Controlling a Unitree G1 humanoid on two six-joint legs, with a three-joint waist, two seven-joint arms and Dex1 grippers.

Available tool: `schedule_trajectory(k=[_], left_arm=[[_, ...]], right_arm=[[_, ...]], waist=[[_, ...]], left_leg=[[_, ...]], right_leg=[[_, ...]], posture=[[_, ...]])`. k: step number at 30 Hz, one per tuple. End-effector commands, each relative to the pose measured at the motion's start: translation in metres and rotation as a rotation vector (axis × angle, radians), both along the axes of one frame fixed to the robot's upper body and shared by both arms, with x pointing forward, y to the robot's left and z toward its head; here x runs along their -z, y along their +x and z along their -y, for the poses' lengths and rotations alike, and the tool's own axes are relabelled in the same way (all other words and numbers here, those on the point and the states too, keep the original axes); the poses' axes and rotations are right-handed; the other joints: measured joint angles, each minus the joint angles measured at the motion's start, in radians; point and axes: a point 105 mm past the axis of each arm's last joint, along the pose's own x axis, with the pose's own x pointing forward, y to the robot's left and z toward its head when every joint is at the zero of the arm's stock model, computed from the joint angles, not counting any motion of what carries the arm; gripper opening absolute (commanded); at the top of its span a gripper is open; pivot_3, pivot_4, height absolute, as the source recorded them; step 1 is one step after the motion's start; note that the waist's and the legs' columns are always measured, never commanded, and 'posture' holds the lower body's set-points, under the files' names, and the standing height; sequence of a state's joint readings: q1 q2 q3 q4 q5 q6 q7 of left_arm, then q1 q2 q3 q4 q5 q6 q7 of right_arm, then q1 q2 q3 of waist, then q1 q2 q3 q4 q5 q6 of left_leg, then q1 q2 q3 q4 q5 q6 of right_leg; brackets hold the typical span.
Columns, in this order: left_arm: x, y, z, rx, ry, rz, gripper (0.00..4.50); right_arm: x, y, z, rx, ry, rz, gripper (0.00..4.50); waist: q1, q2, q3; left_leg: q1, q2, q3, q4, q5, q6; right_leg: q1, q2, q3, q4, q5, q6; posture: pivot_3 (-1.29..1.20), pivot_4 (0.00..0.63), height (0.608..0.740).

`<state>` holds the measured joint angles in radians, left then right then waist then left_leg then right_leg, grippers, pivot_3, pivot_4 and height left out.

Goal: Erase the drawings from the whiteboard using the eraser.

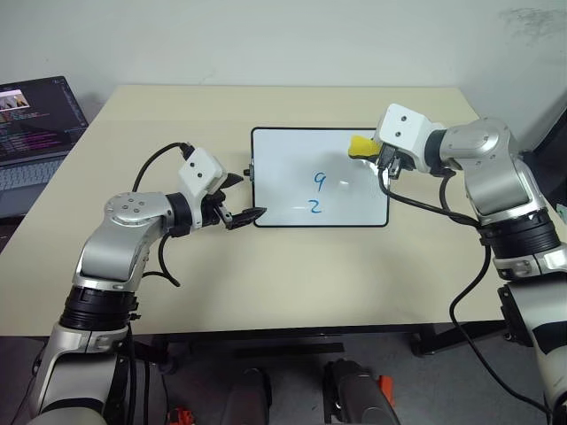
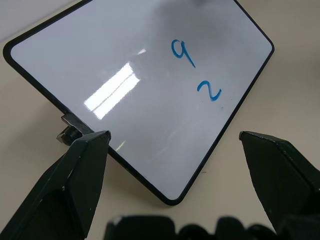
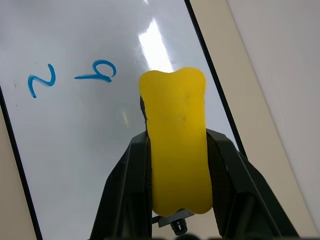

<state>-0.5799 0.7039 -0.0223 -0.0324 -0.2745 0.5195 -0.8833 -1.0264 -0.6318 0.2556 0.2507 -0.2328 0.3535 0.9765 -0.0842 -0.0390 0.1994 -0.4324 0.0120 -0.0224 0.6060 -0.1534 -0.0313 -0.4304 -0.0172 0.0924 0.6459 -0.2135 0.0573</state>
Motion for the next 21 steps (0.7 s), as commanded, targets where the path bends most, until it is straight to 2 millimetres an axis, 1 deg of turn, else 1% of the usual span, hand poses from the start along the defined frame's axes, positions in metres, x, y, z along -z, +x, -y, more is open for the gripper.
schedule_trajectory(k=[1,5,8,11,17,20,21], left_arm=[[-0.019,-0.002,0.001,0.01,-0.007,0.072,4.5],[-0.018,-0.002,0.002,0.013,-0.007,0.069,4.5],[-0.016,-0.003,0.005,0.021,-0.006,0.061,4.5],[-0.012,-0.003,0.006,0.025,0.0,0.051,4.5],[-0.007,-0.002,0.007,0.026,0.014,0.04,4.5],[-0.001,-0.001,0.007,0.023,0.053,0.037,4.5],[-0.001,0.002,0.007,0.009,0.053,0.054,4.5]], right_arm=[[-0.013,-0.004,0.001,-0.008,0.007,0.045,1.11],[-0.01,-0.004,-0.001,-0.013,0.01,0.031,1.11],[0.003,-0.003,-0.005,-0.022,0.013,-0.005,1.11],[0.008,-0.002,-0.009,-0.027,0.022,-0.018,1.11],[0.018,-0.001,-0.02,-0.043,0.008,-0.029,1.11],[0.027,0.001,-0.029,-0.05,-0.004,-0.032,1.11],[0.03,0.002,-0.032,-0.051,-0.011,-0.027,1.11]], waist=[[0.0,0.0,0.0],[0.0,0.0,0.0],[0.0,0.0,0.0],[-0.001,0.0,0.0],[-0.001,0.0,0.0],[0.0,0.0,0.0],[0.0,0.0,0.0]], left_leg=[[0.0,0.0,0.0,0.0,0.0,0.0],[0.0,0.0,0.0,0.0,0.0,0.0],[0.0,0.0,0.0,0.0,0.0,0.0],[0.0,0.0,0.0,0.0,0.0,0.0],[0.0,0.0,0.0,0.001,0.0,0.0],[0.0,0.0,0.0,0.001,0.0,0.0],[0.0,0.0,0.0,0.001,0.0,0.0]], right_leg=[[0.0,0.0,0.0,0.0,0.0,0.0],[0.0,0.0,0.0,0.0,0.0,0.0],[0.0,0.0,0.0,0.0,0.0,0.0],[0.0,0.0,0.0,0.0,0.0,0.0],[0.0,0.0,0.0,0.001,0.0,0.0],[0.0,0.0,0.0,0.001,0.0,0.0],[0.0,0.0,0.0,0.001,0.0,0.0]], posture=[[0.0,0.15,0.74],[0.0,0.15,0.74],[0.0,0.15,0.74],[0.0,0.15,0.74],[0.0,0.15,0.74],[0.0,0.15,0.74],[0.0,0.15,0.74]])
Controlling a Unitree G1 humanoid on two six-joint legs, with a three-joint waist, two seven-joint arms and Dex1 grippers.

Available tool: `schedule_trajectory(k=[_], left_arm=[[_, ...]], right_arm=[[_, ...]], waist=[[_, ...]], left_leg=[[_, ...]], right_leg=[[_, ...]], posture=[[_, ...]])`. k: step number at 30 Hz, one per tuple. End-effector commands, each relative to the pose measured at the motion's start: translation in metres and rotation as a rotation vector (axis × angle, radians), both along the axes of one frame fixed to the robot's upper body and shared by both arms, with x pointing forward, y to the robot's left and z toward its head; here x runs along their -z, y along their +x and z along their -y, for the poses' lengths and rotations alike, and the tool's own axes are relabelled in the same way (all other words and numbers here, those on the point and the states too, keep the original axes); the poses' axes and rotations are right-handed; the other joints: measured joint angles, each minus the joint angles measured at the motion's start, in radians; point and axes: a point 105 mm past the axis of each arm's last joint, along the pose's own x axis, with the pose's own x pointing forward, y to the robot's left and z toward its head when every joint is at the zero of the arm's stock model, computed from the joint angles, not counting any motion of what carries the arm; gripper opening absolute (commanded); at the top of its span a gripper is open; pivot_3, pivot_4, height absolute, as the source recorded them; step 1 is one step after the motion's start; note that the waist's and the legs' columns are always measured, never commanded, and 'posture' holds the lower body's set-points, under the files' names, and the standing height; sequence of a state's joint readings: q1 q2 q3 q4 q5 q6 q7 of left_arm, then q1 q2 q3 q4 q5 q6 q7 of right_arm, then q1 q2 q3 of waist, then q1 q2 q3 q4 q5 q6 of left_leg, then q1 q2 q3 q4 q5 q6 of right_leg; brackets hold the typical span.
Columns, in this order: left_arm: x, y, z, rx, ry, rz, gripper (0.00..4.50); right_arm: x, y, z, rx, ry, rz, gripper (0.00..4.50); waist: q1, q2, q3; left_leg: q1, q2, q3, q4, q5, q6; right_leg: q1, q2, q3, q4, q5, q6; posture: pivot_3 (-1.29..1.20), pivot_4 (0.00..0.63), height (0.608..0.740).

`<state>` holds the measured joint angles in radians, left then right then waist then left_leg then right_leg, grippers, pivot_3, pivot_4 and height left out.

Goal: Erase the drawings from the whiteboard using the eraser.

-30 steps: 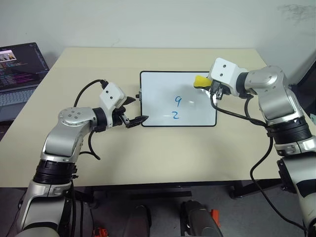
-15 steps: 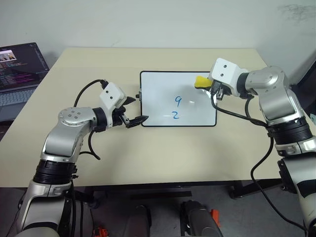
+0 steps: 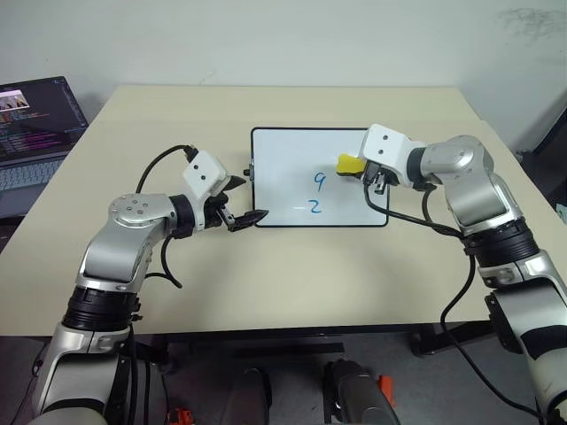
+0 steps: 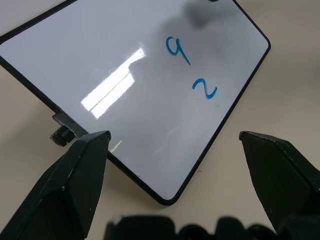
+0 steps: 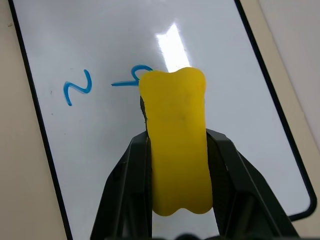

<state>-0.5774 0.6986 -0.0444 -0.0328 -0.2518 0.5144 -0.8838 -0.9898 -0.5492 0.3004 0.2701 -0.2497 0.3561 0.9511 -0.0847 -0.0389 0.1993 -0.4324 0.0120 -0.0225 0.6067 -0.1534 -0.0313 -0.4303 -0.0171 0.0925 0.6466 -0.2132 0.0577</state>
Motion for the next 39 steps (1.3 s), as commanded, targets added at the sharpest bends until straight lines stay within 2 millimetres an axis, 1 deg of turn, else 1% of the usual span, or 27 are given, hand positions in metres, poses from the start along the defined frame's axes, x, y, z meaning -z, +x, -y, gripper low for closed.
schedule_trajectory(k=[1,3,7,8,13,16,19,26,29,33,36,39], left_arm=[[-0.009,0.005,0.003,-0.017,0.017,0.072,4.5],[-0.011,0.009,0.004,-0.033,0.003,0.082,4.5],[-0.003,0.006,0.011,0.007,0.022,0.059,4.5],[-0.001,0.005,0.012,0.012,0.026,0.056,4.5],[-0.001,0.003,0.017,0.02,0.012,0.052,4.5],[-0.001,0.003,0.017,0.021,0.01,0.053,4.5],[-0.001,0.002,0.018,0.021,0.004,0.052,4.5],[0.002,-0.001,0.015,0.021,0.009,0.04,4.5],[0.001,-0.001,0.015,0.021,0.009,0.039,4.5],[0.0,0.0,0.016,0.024,0.007,0.041,4.5],[0.0,0.0,0.017,0.027,0.009,0.041,4.5],[-0.001,0.0,0.018,0.029,0.006,0.045,4.5]], right_arm=[[0.001,0.003,-0.011,-0.012,-0.021,0.044,1.11],[0.003,0.007,-0.016,-0.007,-0.023,0.05,1.11],[0.009,0.014,-0.025,-0.007,-0.035,0.056,1.11],[0.009,0.016,-0.027,-0.004,-0.038,0.061,1.11],[0.005,0.033,-0.033,0.042,-0.023,0.098,1.11],[0.005,0.038,-0.035,0.049,-0.016,0.108,1.11],[0.013,0.037,-0.037,0.035,-0.035,0.099,1.11],[0.052,0.024,-0.034,-0.014,-0.136,0.029,1.11],[0.062,0.018,-0.034,-0.029,-0.153,0.006,1.11],[0.058,0.02,-0.03,-0.008,-0.14,0.011,1.1],[0.049,0.024,-0.029,0.01,-0.115,0.028,1.1],[0.037,0.033,-0.022,0.049,-0.103,0.06,1.1]], waist=[[0.0,0.0,0.0],[0.0,0.0,0.0],[0.0,0.0,0.0],[0.0,0.0,0.0],[-0.002,0.0,0.0],[-0.002,0.0,0.0],[-0.002,0.0,0.0],[-0.002,0.0,0.0],[-0.002,0.0,0.0],[-0.002,0.0,0.0],[-0.002,0.0,0.0],[-0.002,0.0,0.0]], left_leg=[[0.0,0.0,0.0,0.0,0.0,0.0],[0.0,0.0,0.0,0.0,0.0,0.0],[0.0,0.0,0.0,0.001,0.0,0.0],[0.0,0.0,0.0,0.001,0.0,0.0],[0.0,0.0,0.0,0.001,0.0,0.0],[0.0,0.0,0.0,0.001,0.0,0.0],[0.0,0.0,0.0,0.001,0.0,0.0],[0.001,0.0,-0.001,0.001,0.0,0.0],[0.003,0.0,-0.001,0.002,0.0,0.0],[0.007,0.0,-0.001,0.002,0.0,0.0],[0.007,0.0,-0.001,0.003,0.0,0.001],[0.007,0.0,-0.001,0.003,0.001,0.001]], right_leg=[[0.0,0.0,0.0,0.0,0.0,0.0],[0.0,0.0,0.0,0.0,0.0,0.0],[0.0,0.0,0.0,0.0,0.001,0.001],[0.0,0.0,0.0,0.0,0.002,0.003],[0.0,0.0,0.0,0.001,0.002,0.003],[0.0,0.0,0.0,0.001,0.002,0.003],[0.0,0.0,0.0,0.0,0.003,0.004],[0.002,0.001,0.0,0.001,0.002,0.003],[0.005,0.001,0.0,0.001,0.001,0.001],[0.008,0.001,0.0,0.0,0.001,0.001],[0.009,0.001,0.0,0.0,0.001,0.001],[0.009,0.0,0.0,0.0,0.001,0.001]], posture=[[0.0,0.15,0.74],[0.0,0.15,0.74],[0.0,0.15,0.74],[0.0,0.15,0.74],[0.0,0.15,0.74],[0.0,0.15,0.74],[0.0,0.15,0.74],[0.0,0.15,0.74],[0.0,0.15,0.74],[0.0,0.15,0.74],[0.0,0.15,0.74],[0.0,0.15,0.74]])
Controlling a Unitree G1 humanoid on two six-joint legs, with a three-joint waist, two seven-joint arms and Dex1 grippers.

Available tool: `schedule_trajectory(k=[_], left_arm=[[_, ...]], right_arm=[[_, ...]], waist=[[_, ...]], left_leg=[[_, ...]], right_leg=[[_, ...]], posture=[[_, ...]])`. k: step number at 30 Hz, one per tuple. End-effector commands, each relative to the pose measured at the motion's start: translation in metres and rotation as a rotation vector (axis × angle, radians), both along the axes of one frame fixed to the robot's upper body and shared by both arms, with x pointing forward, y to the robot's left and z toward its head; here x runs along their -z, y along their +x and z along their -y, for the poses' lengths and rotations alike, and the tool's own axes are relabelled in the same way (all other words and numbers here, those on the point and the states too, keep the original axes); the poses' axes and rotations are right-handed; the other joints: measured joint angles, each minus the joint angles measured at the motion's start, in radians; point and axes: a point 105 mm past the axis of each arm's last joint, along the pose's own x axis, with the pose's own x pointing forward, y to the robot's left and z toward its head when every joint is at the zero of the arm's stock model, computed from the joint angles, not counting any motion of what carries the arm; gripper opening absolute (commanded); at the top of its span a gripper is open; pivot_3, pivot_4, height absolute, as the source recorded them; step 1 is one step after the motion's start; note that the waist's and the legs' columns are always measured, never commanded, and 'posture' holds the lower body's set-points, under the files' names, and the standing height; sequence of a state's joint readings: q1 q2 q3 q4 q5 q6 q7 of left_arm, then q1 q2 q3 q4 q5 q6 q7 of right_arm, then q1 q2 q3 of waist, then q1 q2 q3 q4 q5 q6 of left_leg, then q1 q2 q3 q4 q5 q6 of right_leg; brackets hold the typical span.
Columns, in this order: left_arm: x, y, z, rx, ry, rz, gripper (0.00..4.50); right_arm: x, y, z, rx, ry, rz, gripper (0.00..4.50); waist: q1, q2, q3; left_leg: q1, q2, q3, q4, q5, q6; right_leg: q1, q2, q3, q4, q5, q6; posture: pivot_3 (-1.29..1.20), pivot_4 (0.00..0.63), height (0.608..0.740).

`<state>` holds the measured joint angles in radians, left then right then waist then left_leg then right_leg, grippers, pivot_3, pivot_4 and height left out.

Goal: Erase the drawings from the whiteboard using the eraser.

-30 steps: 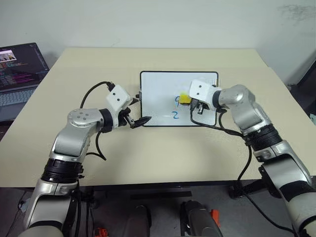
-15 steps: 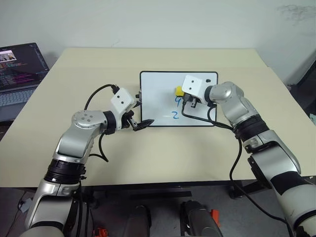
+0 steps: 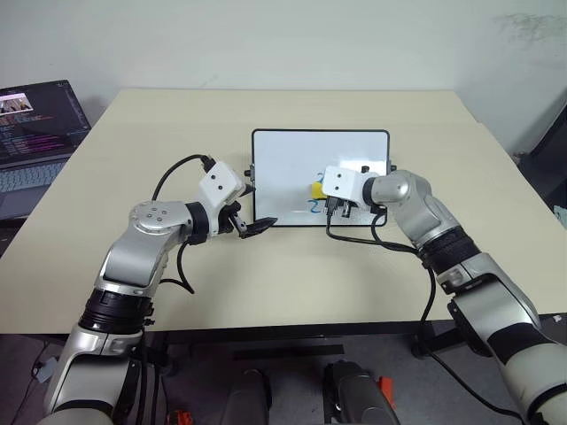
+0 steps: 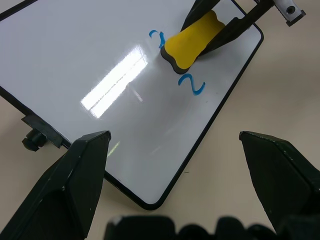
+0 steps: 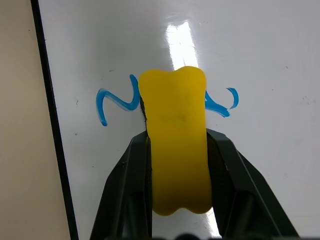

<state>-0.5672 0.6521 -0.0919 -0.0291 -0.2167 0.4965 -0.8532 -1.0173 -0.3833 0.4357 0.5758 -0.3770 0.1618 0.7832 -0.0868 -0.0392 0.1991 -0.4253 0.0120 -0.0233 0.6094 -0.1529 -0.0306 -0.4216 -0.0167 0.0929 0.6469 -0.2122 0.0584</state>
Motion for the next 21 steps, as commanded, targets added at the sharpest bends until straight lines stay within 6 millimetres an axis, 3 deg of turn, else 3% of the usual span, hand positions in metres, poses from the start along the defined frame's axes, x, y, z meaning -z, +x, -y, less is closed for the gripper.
schedule_trajectory(k=[1,6,10,17,21], left_arm=[[-0.016,-0.001,0.004,0.018,-0.007,0.056,4.5],[-0.017,-0.001,0.004,0.02,-0.011,0.058,4.5],[-0.017,-0.001,0.004,0.02,-0.012,0.057,4.5],[-0.018,-0.002,0.005,0.022,-0.013,0.057,4.5],[-0.017,-0.002,0.006,0.023,-0.013,0.055,4.5]], right_arm=[[-0.025,0.015,0.018,0.088,0.02,0.074,1.1],[-0.053,0.029,0.024,0.142,0.066,0.156,1.1],[-0.059,0.033,0.024,0.152,0.083,0.175,1.1],[-0.032,0.021,0.012,0.079,0.052,0.071,1.1],[-0.003,0.001,0.005,0.0,-0.003,-0.025,1.1]], waist=[[0.0,0.0,0.0],[-0.001,0.0,0.0],[-0.001,0.0,0.0],[-0.002,0.0,0.0],[-0.002,0.0,0.0]], left_leg=[[0.0,0.0,0.0,0.0,0.0,0.0],[0.0,0.0,0.0,0.0,0.0,0.0],[0.0,0.0,0.0,0.0,0.0,0.0],[0.0,0.0,0.0,-0.001,0.0,0.0],[0.0,0.0,0.0,-0.001,0.0,0.0]], right_leg=[[0.0,0.0,0.0,0.0,0.0,0.0],[0.0,0.0,0.0,0.0,0.0,0.0],[0.0,0.0,0.0,0.0,0.0,0.0],[0.0,0.0,0.0,-0.001,0.0,0.0],[0.0,0.0,0.0,0.0,0.0,0.0]], posture=[[0.0,0.15,0.74],[0.0,0.15,0.74],[0.0,0.15,0.74],[0.0,0.15,0.74],[0.0,0.15,0.74]])
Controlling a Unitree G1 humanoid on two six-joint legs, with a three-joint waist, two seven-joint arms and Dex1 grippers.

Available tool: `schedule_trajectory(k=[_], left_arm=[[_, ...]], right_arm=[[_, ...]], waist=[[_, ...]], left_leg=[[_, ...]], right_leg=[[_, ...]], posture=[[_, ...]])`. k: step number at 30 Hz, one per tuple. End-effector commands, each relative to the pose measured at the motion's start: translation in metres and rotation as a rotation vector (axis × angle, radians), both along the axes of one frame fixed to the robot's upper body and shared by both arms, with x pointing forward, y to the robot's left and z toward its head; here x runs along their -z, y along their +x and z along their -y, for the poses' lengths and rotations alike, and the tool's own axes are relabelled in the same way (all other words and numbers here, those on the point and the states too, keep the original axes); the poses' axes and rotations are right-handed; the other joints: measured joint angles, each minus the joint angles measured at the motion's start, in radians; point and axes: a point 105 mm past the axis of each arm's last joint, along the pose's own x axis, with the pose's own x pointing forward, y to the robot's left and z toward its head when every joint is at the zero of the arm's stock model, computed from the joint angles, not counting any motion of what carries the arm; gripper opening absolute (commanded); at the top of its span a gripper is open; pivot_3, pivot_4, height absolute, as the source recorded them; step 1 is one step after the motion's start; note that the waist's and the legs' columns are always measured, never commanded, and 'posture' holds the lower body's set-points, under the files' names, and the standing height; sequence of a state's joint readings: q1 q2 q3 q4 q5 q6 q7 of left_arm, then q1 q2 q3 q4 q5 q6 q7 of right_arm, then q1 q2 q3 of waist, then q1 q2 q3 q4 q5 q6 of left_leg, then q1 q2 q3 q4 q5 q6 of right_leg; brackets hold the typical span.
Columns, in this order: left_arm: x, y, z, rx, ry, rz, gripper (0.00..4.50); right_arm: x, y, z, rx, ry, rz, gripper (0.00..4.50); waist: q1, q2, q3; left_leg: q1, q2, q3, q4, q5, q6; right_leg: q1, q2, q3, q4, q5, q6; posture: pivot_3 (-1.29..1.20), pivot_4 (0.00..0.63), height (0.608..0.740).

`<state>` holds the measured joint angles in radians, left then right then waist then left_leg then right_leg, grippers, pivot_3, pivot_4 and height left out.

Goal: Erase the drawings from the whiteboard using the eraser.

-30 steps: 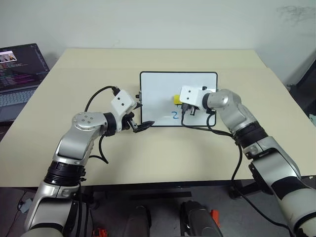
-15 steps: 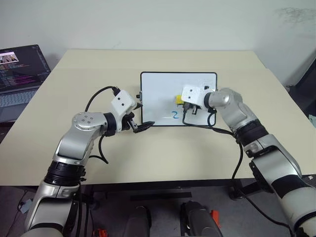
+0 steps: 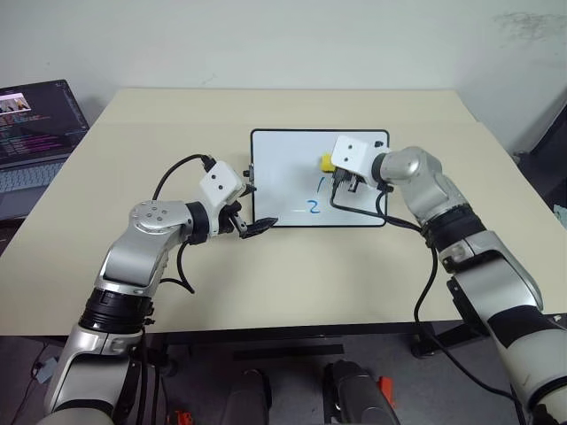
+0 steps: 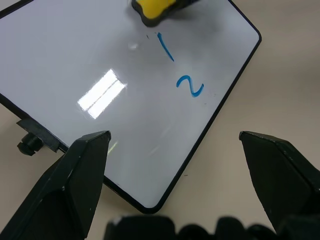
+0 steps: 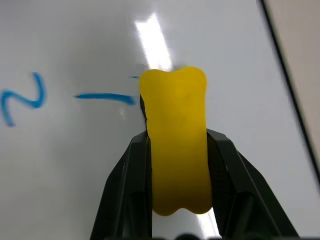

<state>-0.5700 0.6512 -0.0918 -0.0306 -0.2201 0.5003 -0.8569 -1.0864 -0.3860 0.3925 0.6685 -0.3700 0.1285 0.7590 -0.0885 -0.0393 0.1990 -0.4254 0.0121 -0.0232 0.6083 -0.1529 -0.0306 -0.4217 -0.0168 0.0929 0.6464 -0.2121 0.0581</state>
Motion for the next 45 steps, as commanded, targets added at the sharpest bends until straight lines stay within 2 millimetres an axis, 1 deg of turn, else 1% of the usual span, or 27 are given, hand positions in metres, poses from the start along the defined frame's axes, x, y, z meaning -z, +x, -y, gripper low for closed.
schedule_trajectory(k=[1,4,8,12,16,22,25,27,30,33,36,41,42,45], left_arm=[[-0.016,-0.001,0.005,0.017,-0.01,0.057,4.5],[-0.017,-0.001,0.005,0.019,-0.012,0.057,4.5],[-0.017,-0.001,0.006,0.02,-0.013,0.058,4.5],[-0.017,0.0,0.006,0.02,-0.014,0.061,4.5],[-0.017,0.0,0.006,0.019,-0.016,0.062,4.5],[-0.018,0.0,0.006,0.018,-0.018,0.064,4.5],[-0.018,0.0,0.006,0.02,-0.02,0.064,4.5],[-0.018,0.0,0.007,0.021,-0.019,0.063,4.5],[-0.018,0.0,0.006,0.022,-0.018,0.062,4.5],[-0.018,0.0,0.007,0.023,-0.018,0.062,4.5],[-0.018,0.0,0.007,0.023,-0.018,0.062,4.5],[-0.017,-0.001,0.006,0.023,-0.017,0.061,4.5],[-0.017,-0.001,0.007,0.024,-0.018,0.061,4.5],[-0.018,0.0,0.008,0.026,-0.019,0.062,4.5]], right_arm=[[0.021,-0.014,-0.005,-0.049,-0.046,-0.078,1.1],[0.025,-0.017,-0.003,-0.042,-0.053,-0.082,1.1],[0.019,-0.013,0.0,-0.018,-0.048,-0.063,1.1],[0.008,-0.005,0.004,0.016,-0.036,-0.017,1.1],[-0.011,0.008,0.012,0.073,-0.011,0.049,1.1],[-0.024,0.018,0.021,0.121,-0.006,0.107,1.1],[-0.021,0.017,0.017,0.103,-0.001,0.095,1.1],[-0.015,0.013,0.011,0.078,-0.003,0.068,1.1],[0.001,0.001,-0.004,0.009,-0.011,0.006,1.1],[0.009,-0.005,-0.009,-0.018,-0.021,-0.022,1.1],[0.019,-0.012,-0.007,-0.038,-0.051,-0.062,1.1],[0.022,-0.012,0.003,-0.015,-0.061,-0.069,1.1],[0.02,-0.01,0.005,-0.002,-0.06,-0.06,1.1],[0.006,0.001,0.014,0.065,-0.038,0.003,1.1]], waist=[[0.0,0.0,0.0],[0.0,0.0,0.0],[0.001,0.0,0.0],[0.001,0.0,0.0],[0.0,0.0,0.0],[0.0,0.0,0.0],[0.0,0.0,0.0],[0.0,0.0,0.0],[0.0,0.0,0.0],[-0.002,0.0,0.0],[-0.001,0.0,0.0],[0.0,0.0,0.0],[0.0,0.0,0.0],[0.001,0.0,0.0]], left_leg=[[0.0,0.0,0.0,0.0,0.0,0.0],[0.0,0.0,0.0,0.0,0.0,0.0],[0.0,0.0,0.0,0.0,0.0,0.0],[0.0,0.0,0.0,0.001,0.0,0.0],[0.0,0.0,0.0,0.001,0.0,0.0],[0.0,0.0,0.0,0.001,0.0,0.0],[0.0,0.0,0.0,0.001,0.0,0.0],[0.0,0.0,0.0,0.0,0.0,0.0],[0.0,0.0,0.0,0.0,0.0,0.0],[0.0,0.0,0.0,0.0,0.0,0.0],[0.0,0.0,0.0,0.0,0.0,0.0],[0.0,0.0,0.0,0.0,0.0,0.0],[0.0,0.0,0.0,0.0,0.0,0.0],[0.0,0.0,0.0,0.0,0.0,0.0]], right_leg=[[0.0,0.0,0.0,0.0,0.0,0.0],[0.0,0.0,0.0,0.0,0.0,0.0],[0.0,0.0,0.0,0.0,0.0,0.0],[0.0,0.0,0.0,0.0,0.0,0.0],[0.0,0.0,0.0,0.0,0.0,0.0],[0.0,0.0,0.0,-0.001,0.0,0.0],[0.0,0.0,0.0,-0.001,0.0,0.0],[0.0,0.0,0.0,-0.001,0.0,0.0],[0.0,0.0,0.0,-0.001,0.0,0.0],[0.0,0.0,0.0,-0.001,0.0,0.0],[0.0,0.0,0.0,-0.001,0.0,0.0],[0.0,0.0,0.0,-0.001,0.0,0.0],[0.0,0.0,0.0,-0.001,0.0,0.0],[0.0,0.0,0.0,-0.001,0.0,0.0]], posture=[[0.0,0.15,0.74],[0.0,0.15,0.74],[0.0,0.15,0.74],[0.0,0.15,0.74],[0.0,0.15,0.74],[0.0,0.15,0.74],[0.0,0.15,0.74],[0.0,0.15,0.74],[0.0,0.15,0.74],[0.0,0.15,0.74],[0.0,0.15,0.74],[0.0,0.15,0.74],[0.0,0.15,0.74],[0.0,0.15,0.74]])
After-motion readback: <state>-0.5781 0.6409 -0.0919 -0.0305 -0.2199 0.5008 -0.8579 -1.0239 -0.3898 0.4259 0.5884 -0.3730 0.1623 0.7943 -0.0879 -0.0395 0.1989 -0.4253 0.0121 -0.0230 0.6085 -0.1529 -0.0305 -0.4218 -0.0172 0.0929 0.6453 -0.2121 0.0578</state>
